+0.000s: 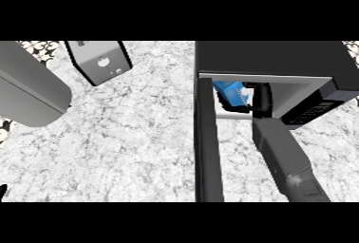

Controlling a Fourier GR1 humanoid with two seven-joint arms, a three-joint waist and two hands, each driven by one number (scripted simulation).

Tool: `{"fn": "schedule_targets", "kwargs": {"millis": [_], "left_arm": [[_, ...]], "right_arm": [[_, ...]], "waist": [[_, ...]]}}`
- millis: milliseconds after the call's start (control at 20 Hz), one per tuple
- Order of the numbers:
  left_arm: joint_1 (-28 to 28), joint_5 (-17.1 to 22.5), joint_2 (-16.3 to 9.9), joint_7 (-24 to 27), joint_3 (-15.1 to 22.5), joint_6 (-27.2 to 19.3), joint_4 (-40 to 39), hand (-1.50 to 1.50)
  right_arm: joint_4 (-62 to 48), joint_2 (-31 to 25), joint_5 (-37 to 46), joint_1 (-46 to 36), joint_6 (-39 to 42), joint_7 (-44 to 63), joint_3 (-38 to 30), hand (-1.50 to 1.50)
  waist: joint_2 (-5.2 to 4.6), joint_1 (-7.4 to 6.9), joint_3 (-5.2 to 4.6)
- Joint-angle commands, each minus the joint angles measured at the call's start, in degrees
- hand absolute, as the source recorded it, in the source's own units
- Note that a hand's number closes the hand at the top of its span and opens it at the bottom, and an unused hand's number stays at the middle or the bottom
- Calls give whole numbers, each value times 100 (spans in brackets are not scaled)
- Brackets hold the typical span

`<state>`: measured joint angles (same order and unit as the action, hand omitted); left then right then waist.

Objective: Pick up the milk, place it into the microwave and close the microwave

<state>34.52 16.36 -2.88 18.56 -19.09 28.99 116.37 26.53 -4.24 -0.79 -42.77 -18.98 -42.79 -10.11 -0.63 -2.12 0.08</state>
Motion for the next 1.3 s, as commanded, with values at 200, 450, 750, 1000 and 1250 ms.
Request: {"fn": "schedule_targets", "kwargs": {"millis": [200, 450, 750, 1000, 1250], "left_arm": [[-314, 67, -8, -164, -37, -59, -172, -150], [-135, -167, 17, 197, -25, 208, -291, -150], [-473, -125, -56, 75, -75, 130, -484, -150], [-554, -23, -159, -82, -113, 143, -366, -150], [-702, -256, -6, 72, 66, 120, -553, -150]], "right_arm": [[-1014, -249, 793, -770, -1359, -250, 253, 150], [-1450, -299, 1137, -1187, -2244, -99, 359, 150], [-1626, -468, 926, -1243, -2564, -136, -15, 150], [-1737, -778, 857, -1253, -2526, -138, -189, 150], [-1926, -1066, 862, -1164, -2428, -99, -259, 150]], "waist": [[-53, -100, -2], [-69, -205, -1], [-113, -210, 7], [-161, -288, 17], [-229, -369, 21]]}}
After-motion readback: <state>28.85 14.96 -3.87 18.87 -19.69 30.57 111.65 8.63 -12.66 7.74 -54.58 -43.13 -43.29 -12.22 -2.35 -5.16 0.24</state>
